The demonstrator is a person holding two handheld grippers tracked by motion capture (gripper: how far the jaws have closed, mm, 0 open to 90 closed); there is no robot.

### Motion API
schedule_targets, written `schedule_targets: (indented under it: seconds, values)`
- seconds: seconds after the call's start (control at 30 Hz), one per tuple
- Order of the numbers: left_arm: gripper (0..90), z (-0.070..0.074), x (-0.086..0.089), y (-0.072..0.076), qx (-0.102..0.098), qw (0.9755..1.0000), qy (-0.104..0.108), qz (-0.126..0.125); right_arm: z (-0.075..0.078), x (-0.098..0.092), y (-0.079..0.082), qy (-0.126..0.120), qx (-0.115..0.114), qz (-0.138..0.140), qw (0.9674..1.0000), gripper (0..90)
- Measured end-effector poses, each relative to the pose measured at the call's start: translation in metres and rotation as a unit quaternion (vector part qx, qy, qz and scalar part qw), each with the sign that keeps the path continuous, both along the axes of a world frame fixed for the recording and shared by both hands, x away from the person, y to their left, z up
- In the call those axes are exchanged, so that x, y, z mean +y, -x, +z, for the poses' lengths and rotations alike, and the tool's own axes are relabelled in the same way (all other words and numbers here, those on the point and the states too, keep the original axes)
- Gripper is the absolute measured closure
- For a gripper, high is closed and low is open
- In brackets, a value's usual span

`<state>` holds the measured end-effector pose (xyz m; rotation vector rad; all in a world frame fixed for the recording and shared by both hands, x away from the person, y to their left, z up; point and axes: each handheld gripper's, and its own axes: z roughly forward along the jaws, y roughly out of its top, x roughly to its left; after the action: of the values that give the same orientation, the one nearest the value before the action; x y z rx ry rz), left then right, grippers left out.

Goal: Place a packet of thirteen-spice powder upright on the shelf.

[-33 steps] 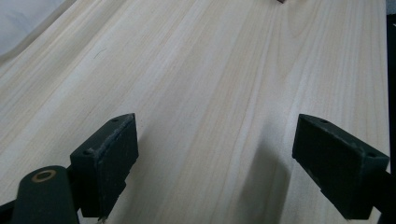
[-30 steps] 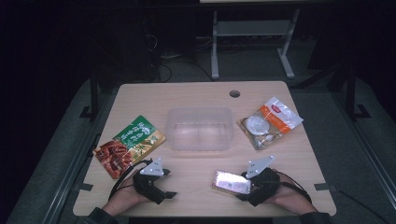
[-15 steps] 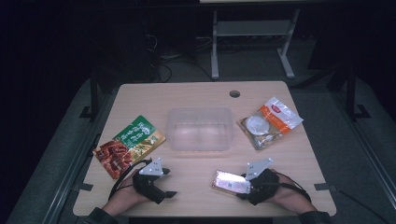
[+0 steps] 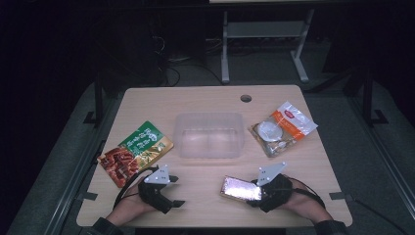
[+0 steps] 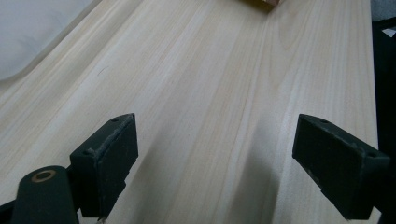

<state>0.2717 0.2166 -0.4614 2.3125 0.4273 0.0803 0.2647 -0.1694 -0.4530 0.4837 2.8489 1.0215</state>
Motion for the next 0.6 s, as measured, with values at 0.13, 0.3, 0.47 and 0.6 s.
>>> schedule_targets:
  seconds: [0.13,0.3,0.47,0.6]
  values:
    - [13.4,0.002,-0.001,0.001,-0.001,0.9999,0.009,-0.004,0.005,0.004,-0.005,-0.008,-0.009,0.009,0.9999,31.7]
    - [13.4,0.006,-0.003,0.001,0.0,0.9996,0.02,-0.017,0.009,0.011,-0.009,-0.018,-0.017,0.023,0.9994,31.7]
    - [12.8,0.013,-0.009,-0.001,-0.011,0.9986,0.033,-0.04,0.013,0.019,-0.009,-0.035,-0.011,0.04,0.9985,31.7]
    - [12.6,0.022,-0.015,-0.003,-0.014,0.9967,0.045,-0.066,0.016,0.032,-0.012,-0.035,-0.02,0.067,0.997,31.8]
